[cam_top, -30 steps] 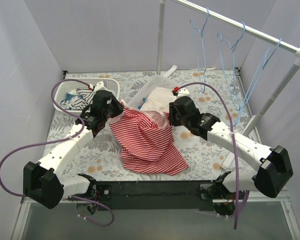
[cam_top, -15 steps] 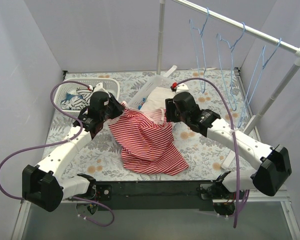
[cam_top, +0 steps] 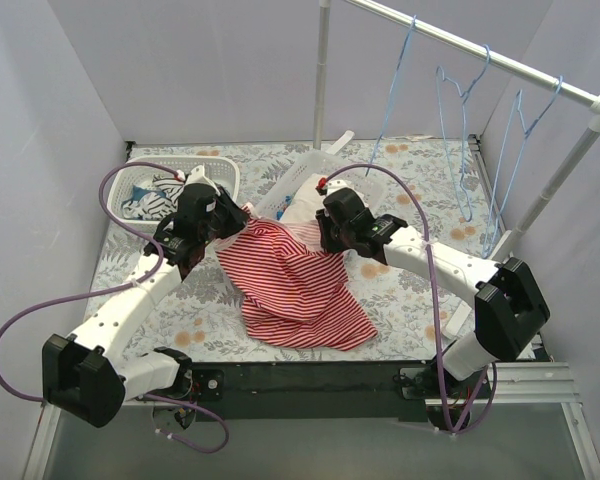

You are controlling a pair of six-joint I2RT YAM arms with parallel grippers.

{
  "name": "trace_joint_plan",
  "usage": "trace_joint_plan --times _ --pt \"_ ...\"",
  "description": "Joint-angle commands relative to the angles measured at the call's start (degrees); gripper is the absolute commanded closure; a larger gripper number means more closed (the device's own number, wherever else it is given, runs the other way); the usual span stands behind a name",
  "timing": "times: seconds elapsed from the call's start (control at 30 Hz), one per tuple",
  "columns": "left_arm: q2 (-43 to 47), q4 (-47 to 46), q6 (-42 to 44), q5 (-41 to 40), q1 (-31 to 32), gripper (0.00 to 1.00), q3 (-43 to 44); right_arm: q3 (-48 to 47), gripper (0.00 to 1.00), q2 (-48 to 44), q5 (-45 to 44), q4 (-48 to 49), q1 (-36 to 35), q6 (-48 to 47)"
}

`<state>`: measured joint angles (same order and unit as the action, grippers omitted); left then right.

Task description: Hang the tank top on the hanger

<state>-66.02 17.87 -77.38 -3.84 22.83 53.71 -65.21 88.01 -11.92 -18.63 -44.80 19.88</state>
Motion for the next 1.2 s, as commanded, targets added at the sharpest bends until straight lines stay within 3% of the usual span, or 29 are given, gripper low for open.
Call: trace_joint_plan --times 0.0,0.07,0.1,0.47,0.87,0.93,1.07,1.1,1.17 --pt "3.00 2.43 0.92 -0.55 -0.33 0.89 1.30 -3.25 0.85 -2.39 -1.08 1.41 -0.38 -0.45" --pt "3.79 3.31 1.18 -1.17 -0.33 0.89 2.18 -3.61 0.97 -4.59 -1.52 0.71 -0.29 -0.72" --pt "4.05 4.18 1.27 -1.87 -0.24 0.89 2.45 -3.78 0.99 -5.29 -1.70 0.44 -0.38 -0.72" --pt "8.45 15.34 2.15 -3.99 -0.33 0.89 7.46 -1.33 0.99 -17.60 -1.88 -3.77 -0.91 0.86" --pt "10.56 15.45 -1.62 1.55 -0.33 0.88 -3.60 16.51 0.99 -26.92 -1.35 -4.58 -1.70 5.87" --pt "10.65 14.66 -1.80 3.74 -0.24 0.83 -4.67 18.18 0.98 -27.89 -0.74 -3.78 -1.70 6.05" --pt "10.04 13.59 -0.05 6.74 -0.33 0.63 -2.84 18.54 0.72 -28.68 0.93 -2.81 -1.70 5.96" --pt "9.77 13.86 1.00 6.56 -0.33 0.51 -0.48 18.63 0.69 -29.38 0.94 -2.64 -1.70 5.96" --pt "8.98 14.56 2.23 6.74 -0.33 0.42 3.05 19.50 0.62 -30.17 0.76 -2.46 -1.70 5.79"
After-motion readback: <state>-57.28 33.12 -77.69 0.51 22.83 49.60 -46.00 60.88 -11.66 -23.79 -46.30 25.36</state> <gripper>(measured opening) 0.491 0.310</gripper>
